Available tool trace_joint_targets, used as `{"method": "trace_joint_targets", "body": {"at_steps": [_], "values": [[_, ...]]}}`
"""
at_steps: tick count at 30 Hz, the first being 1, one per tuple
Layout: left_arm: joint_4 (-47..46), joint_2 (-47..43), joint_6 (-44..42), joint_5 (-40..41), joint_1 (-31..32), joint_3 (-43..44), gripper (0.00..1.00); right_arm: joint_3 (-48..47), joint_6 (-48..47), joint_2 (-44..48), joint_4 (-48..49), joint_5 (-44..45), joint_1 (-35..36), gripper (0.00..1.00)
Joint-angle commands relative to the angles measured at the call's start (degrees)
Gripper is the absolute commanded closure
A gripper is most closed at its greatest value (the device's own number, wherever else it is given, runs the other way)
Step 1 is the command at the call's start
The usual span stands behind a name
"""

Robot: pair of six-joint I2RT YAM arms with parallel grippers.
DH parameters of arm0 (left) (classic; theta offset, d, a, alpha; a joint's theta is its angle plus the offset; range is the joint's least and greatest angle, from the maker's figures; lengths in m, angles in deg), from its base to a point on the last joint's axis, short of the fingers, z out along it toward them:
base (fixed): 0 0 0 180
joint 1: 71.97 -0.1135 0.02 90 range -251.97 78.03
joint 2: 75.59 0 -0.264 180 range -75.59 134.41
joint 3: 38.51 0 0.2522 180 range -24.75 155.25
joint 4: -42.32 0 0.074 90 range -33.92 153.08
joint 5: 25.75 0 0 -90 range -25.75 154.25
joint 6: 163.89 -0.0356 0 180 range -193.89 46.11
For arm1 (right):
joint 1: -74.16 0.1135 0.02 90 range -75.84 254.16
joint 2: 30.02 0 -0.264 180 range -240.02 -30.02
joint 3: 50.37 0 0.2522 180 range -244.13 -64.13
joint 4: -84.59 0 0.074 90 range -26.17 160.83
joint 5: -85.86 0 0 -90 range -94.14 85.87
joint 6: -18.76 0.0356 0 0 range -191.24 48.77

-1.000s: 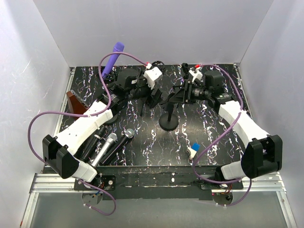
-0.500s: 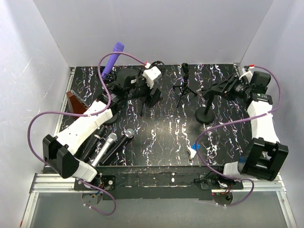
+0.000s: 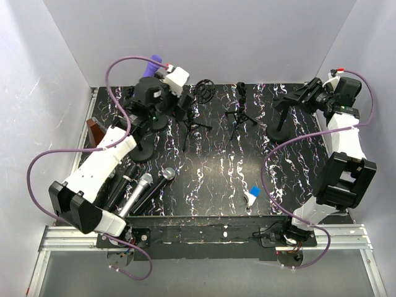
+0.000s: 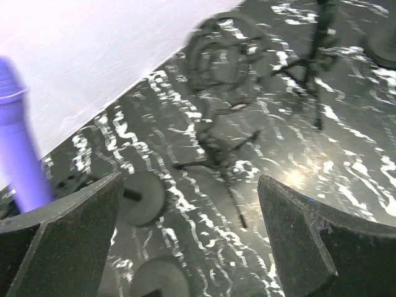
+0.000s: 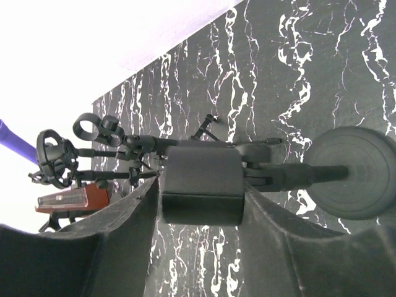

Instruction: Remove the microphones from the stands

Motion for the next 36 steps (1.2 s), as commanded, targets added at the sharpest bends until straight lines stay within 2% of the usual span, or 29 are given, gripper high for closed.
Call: {"method": "trace_joint_targets", "body": {"at_steps": [1, 2, 4, 8, 13, 16, 20, 23, 25, 28, 31, 34, 36], "values": [[1.95, -4.47, -1.06, 3.21, -4.51, 3.64, 0.10, 0.26, -0.06, 2.50, 3.11, 1.12, -0.67, 0.29], [2.92, -4.56, -1.67, 2.07, -5.13, 4.08, 0.10, 1.40, -0.58, 3.38, 2.94, 1.74, -0.76, 0.23], [4.59, -4.30, -3.43, 0.39, -5.75, 5.92, 0.09, 2.20, -1.46, 4.87, 2.06, 2.27, -1.20, 0.19], [9.06, -1.32, -6.50, 1.00, -7.94, 12.67, 0.07, 2.47, -4.18, 9.44, -2.67, 7.70, -2.17, 0.16], [19.35, 6.06, -7.92, -3.47, -14.00, 23.93, 0.10, 4.39, -7.26, 17.87, -8.56, 16.84, -2.70, 0.14], [21.90, 8.70, -8.35, -9.17, -18.39, 27.63, 0.10, 6.77, -9.19, 23.41, -11.99, 19.14, -2.70, 0.14], [28.48, 14.14, -8.97, -21.56, -25.60, 33.25, 0.11, 8.61, -16.92, 29.56, -22.18, 24.58, -2.70, 0.16], [33.67, 19.68, -10.89, -28.60, -30.00, 38.35, 0.15, 13.52, -23.68, 34.39, -24.66, 20.13, -2.61, 0.20], [36.05, 22.58, -13.79, -31.94, -31.32, 41.34, 0.16, 17.56, -27.29, 38.78, -23.09, 12.33, -2.17, 0.25], [36.68, 24.88, -18.27, -34.77, -31.77, 41.18, 0.18, 22.05, -33.87, 45.11, -21.32, 0.37, 1.59, 0.31], [35.01, 26.19, -20.92, -35.74, -31.77, 39.86, 0.22, 25.14, -39.76, 49.95, -20.00, 1.64, 11.85, 0.33], [33.34, 28.56, -21.45, -35.65, -31.77, 40.38, 0.26, 26.02, -41.10, 50.15, -19.91, 3.76, 20.39, 0.34], [33.51, 30.23, -21.63, -35.65, -31.77, 41.70, 0.28, 26.02, -40.49, 49.27, -19.83, 2.37, 21.82, 0.35]]}}
